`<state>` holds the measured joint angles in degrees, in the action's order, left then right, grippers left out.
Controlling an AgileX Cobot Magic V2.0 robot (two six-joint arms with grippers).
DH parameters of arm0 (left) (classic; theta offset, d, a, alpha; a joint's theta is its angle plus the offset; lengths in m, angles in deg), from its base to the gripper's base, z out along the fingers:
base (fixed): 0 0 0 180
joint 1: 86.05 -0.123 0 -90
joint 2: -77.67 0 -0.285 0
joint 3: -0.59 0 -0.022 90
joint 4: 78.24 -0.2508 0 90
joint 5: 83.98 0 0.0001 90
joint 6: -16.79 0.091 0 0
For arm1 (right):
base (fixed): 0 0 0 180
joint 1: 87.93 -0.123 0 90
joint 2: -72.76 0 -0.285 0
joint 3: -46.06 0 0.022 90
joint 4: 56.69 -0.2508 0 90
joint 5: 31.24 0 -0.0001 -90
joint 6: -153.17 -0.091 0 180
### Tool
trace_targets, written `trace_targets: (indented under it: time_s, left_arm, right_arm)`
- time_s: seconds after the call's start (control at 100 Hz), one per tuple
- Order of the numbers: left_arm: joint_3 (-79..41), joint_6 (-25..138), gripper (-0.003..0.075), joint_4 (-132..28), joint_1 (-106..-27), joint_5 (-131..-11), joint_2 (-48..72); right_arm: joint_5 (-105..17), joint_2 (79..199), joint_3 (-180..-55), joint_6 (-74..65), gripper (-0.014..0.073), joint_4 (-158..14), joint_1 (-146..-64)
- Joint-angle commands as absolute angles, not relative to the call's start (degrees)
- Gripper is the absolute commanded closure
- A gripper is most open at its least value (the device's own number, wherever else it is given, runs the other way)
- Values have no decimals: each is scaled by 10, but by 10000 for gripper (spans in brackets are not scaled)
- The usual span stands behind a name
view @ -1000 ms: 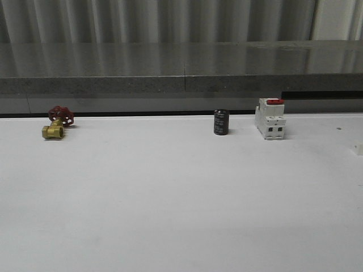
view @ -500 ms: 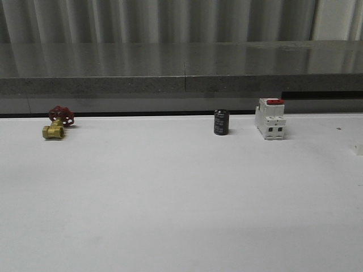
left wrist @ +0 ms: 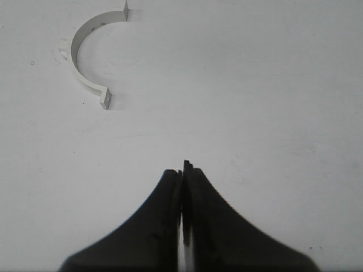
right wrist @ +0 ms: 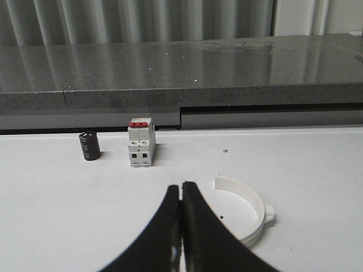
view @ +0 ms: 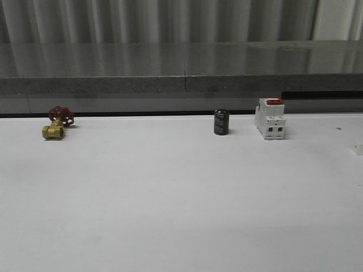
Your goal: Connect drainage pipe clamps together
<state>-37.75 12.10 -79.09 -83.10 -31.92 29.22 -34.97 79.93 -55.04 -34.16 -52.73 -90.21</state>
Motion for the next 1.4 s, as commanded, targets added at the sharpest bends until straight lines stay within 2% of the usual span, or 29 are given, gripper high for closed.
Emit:
trace_targets:
  time_s: [0.0,0.09,0.21,0.28,0.46,0.67,1.05,1.39]
  left_arm:
    - [-357,116,591,-782,-827,-344,288]
    - [-357,116,433,-782,-827,-345,288]
    - [-357,116,182,-782,-827,-340,288]
    - [-357,116,113,-782,-827,-339,288]
    - [-336,116,113,-786,-827,-354,243]
    - [-243,116,113,-814,-833,-352,89]
    - [-64,193,113,-779,-967,-331,-176]
    - [-30,238,113,-773,-1040,-376,-316]
  right_arm:
    - [-299,798,-562,-340,659,-523,-900]
    - [-299,798,-562,-340,659,-523,-900]
    - [-299,798,-562,-340,659,-523,-900]
    - [-299,798,-562,-340,659,-523,-900]
    - [-299,798,-562,-340,659,-523,-900]
    - [-299,798,-562,-340,659,-523,-900]
    - [-299,798,-562,-340,659,-523,-900]
    - [-299,798,-562,-340,659,-523,-900]
